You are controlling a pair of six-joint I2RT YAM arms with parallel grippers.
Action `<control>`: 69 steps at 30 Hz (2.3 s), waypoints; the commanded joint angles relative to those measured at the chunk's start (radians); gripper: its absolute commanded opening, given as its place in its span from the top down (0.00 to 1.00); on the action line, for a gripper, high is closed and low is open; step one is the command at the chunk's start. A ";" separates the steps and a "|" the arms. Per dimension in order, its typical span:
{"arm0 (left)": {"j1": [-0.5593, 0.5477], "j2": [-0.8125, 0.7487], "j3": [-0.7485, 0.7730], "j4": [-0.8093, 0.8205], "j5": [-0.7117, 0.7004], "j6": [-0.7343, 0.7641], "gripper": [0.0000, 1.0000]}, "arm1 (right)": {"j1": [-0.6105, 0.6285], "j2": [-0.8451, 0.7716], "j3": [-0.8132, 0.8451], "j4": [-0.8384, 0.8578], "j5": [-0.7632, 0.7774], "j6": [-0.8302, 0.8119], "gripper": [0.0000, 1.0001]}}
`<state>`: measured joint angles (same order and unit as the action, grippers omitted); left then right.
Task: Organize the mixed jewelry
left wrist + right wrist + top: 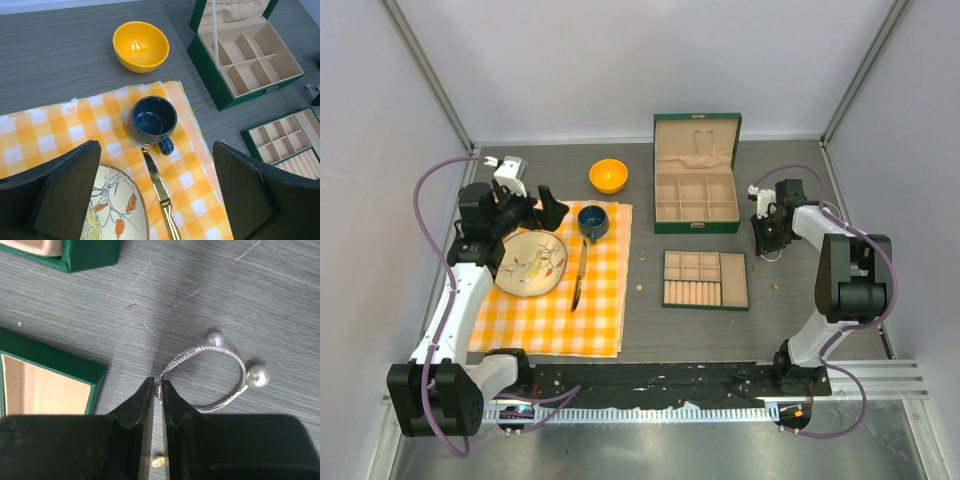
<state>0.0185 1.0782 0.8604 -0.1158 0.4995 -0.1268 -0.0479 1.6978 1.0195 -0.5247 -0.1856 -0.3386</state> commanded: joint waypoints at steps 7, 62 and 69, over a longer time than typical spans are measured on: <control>0.005 -0.009 -0.006 0.048 0.028 0.004 0.00 | 0.005 -0.062 0.169 -0.105 -0.026 0.000 0.95; 0.006 -0.012 -0.012 0.053 0.005 0.001 0.00 | 0.326 0.519 0.989 -0.245 0.141 0.023 0.99; 0.006 -0.012 -0.012 0.053 0.005 0.000 0.00 | 0.324 0.526 0.985 -0.227 0.166 0.010 0.99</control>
<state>0.0185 1.0779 0.8505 -0.1051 0.5079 -0.1272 0.2691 2.2337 1.9697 -0.7937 -0.0376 -0.3126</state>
